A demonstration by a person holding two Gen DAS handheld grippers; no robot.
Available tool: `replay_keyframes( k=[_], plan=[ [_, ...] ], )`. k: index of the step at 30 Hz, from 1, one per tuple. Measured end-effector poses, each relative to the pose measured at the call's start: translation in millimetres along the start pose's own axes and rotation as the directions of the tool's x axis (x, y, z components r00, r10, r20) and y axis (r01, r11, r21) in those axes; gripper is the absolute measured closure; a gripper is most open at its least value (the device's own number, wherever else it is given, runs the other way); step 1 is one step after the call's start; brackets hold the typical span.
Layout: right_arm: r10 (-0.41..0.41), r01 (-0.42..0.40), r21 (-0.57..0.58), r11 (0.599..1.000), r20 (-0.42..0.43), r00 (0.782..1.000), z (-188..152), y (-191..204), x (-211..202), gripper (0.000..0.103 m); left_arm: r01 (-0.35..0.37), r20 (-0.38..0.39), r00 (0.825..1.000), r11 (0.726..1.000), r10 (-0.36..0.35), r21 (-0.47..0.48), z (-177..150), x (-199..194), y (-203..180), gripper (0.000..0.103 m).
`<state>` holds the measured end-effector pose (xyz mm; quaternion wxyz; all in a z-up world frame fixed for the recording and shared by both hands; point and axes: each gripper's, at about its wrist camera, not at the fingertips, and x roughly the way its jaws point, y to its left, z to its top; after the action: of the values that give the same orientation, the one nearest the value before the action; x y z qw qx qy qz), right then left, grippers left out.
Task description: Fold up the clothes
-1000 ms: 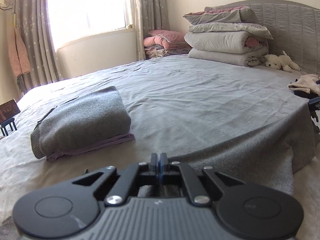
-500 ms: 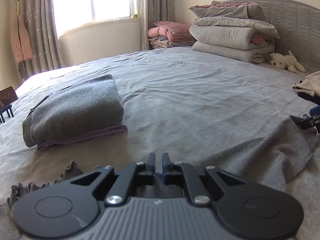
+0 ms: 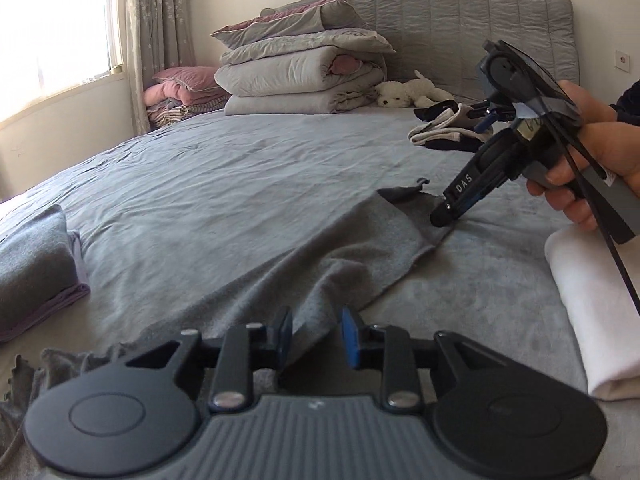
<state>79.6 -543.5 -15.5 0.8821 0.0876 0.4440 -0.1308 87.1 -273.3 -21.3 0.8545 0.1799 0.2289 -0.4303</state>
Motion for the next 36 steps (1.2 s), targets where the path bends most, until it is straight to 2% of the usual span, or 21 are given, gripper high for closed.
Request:
replay_keyframes(
  k=[1,4,8,11,12,14,15,16,17,20,22,25,27,28,29,31,32,33,34,36],
  plan=[
    [-0.003,0.003,-0.014,1.000,0.001,1.000,0.8,1.7,-2.0,0.095,-0.009,-0.007,1.000,1.000,0.009,0.018,0.2,5.2,-4.6,0.075],
    [-0.043,0.044,-0.062,0.997,0.006,0.999,5.6,2.7,-13.2,0.096,-0.027,-0.017,0.999,0.998,0.028,0.063,2.4,16.8,-15.2,0.075],
    [-0.072,0.073,-0.094,0.993,0.013,0.997,14.1,-8.7,-29.2,0.096,-0.024,-0.024,0.999,0.997,0.025,0.068,5.7,19.0,-18.4,0.076],
    [-0.060,0.050,-0.140,0.989,-0.067,0.996,12.9,-11.8,-20.1,0.094,-0.003,-0.052,0.999,0.999,0.005,0.047,6.0,21.3,-17.2,0.081],
    [-0.067,0.055,-0.157,0.986,-0.072,0.995,11.1,-10.2,-17.9,0.092,0.013,-0.058,0.998,0.999,-0.011,0.037,6.6,20.9,-15.6,0.084],
    [-0.080,0.066,-0.182,0.981,-0.073,0.994,8.3,-7.9,-15.2,0.072,0.057,-0.070,0.996,0.998,-0.057,0.004,8.8,18.7,-9.6,0.084],
    [-0.075,0.064,-0.172,0.983,-0.054,0.996,8.7,-9.2,-16.6,0.067,0.078,-0.070,0.994,0.997,-0.079,-0.021,10.2,16.1,-4.8,0.081],
    [-0.057,0.052,-0.152,0.987,-0.033,0.998,9.7,-11.9,-18.3,0.058,0.097,-0.062,0.993,0.994,-0.100,-0.050,11.3,12.5,1.4,0.079],
    [-0.042,0.040,-0.132,0.990,-0.015,0.999,11.5,-14.5,-19.1,0.056,0.101,-0.056,0.993,0.993,-0.104,-0.066,12.1,9.6,6.5,0.076],
    [-0.027,0.030,-0.090,0.996,0.027,0.999,19.7,-17.8,-14.2,0.057,0.039,-0.038,0.998,0.996,-0.043,-0.085,13.5,1.5,26.2,0.068],
    [-0.029,0.033,-0.075,0.997,0.051,0.998,24.3,-17.2,-6.0,0.057,-0.048,-0.044,0.998,0.996,0.044,-0.080,12.6,0.9,42.9,0.064],
    [-0.029,0.033,-0.062,0.998,0.053,0.998,26.0,-14.2,9.8,0.057,-0.176,-0.096,0.981,0.981,0.169,-0.076,8.0,10.3,76.8,0.062],
    [-0.034,0.037,-0.064,0.997,0.055,0.998,23.8,-11.4,18.7,0.066,-0.221,-0.140,0.969,0.970,0.206,-0.101,2.2,19.6,97.4,0.062],
    [-0.031,0.035,-0.065,0.997,0.057,0.998,23.2,-9.7,21.4,0.082,-0.230,-0.166,0.964,0.965,0.209,-0.122,-1.5,26.0,107.1,0.062],
    [-0.030,0.034,-0.069,0.997,0.061,0.998,23.7,-7.2,21.6,0.097,-0.220,-0.168,0.966,0.964,0.195,-0.150,-4.8,29.4,113.9,0.062],
    [-0.048,0.054,-0.091,0.994,0.072,0.996,25.2,0.0,20.3,0.097,-0.200,-0.163,0.972,0.961,0.170,-0.192,-6.0,31.9,119.7,0.064],
    [-0.066,0.076,-0.112,0.991,0.087,0.994,25.8,4.4,19.3,0.097,-0.185,-0.162,0.975,0.961,0.153,-0.204,-4.7,33.3,118.7,0.077],
    [-0.086,0.100,-0.132,0.986,0.107,0.991,26.3,8.4,17.9,0.097,-0.166,-0.162,0.978,0.964,0.133,-0.209,-3.9,34.7,116.7,0.095],
    [-0.102,0.121,-0.145,0.982,0.130,0.986,26.9,11.6,16.1,0.097,-0.157,-0.163,0.979,0.967,0.125,-0.200,-3.0,36.2,111.5,0.101],
    [-0.126,0.155,-0.158,0.975,0.183,0.975,29.0,16.0,11.6,0.098,-0.197,-0.165,0.970,0.973,0.176,-0.123,-1.5,37.9,96.9,0.102]
  ],
)
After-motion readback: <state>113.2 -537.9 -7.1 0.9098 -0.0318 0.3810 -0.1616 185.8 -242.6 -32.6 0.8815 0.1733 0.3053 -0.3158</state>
